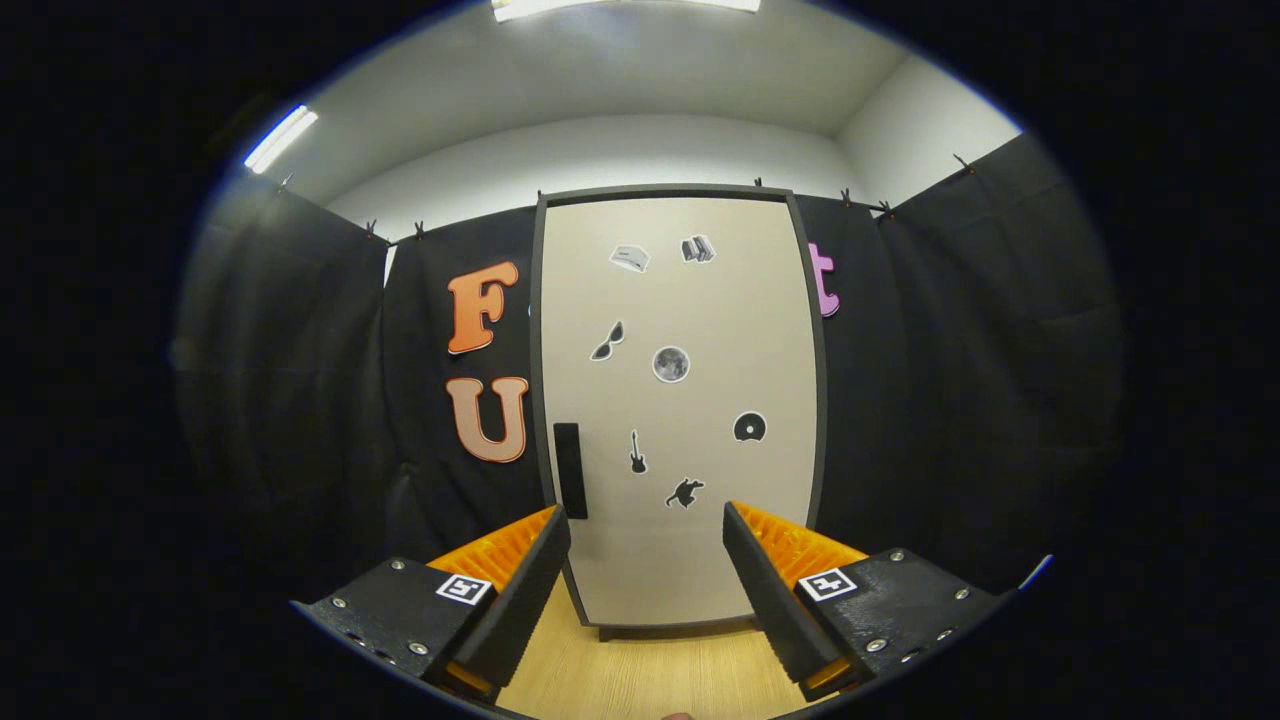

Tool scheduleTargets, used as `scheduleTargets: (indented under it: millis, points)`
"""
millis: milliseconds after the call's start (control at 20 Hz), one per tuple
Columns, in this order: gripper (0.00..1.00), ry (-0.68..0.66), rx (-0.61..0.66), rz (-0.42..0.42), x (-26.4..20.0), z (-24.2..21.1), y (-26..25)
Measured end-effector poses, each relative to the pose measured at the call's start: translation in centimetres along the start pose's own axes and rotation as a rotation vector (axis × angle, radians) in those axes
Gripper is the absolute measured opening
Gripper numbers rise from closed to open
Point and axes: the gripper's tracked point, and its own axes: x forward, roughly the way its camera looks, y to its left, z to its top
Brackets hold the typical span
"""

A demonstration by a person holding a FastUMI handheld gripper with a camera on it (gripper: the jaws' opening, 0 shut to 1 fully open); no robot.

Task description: Open the shoe cabinet door, grab the shoes and put them into the shoe cabinet, then close the shoe cabinet door.

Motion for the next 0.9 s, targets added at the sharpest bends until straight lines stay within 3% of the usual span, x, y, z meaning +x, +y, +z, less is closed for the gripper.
scheduleTargets:
  millis: [500, 900]
  points:
    - [0.96, -0.026, -0.027, 0.024, -3.8, 1.2, -0.3]
    - [0.96, -0.027, -0.017, 0.021, -4.1, 0.9, -0.7]
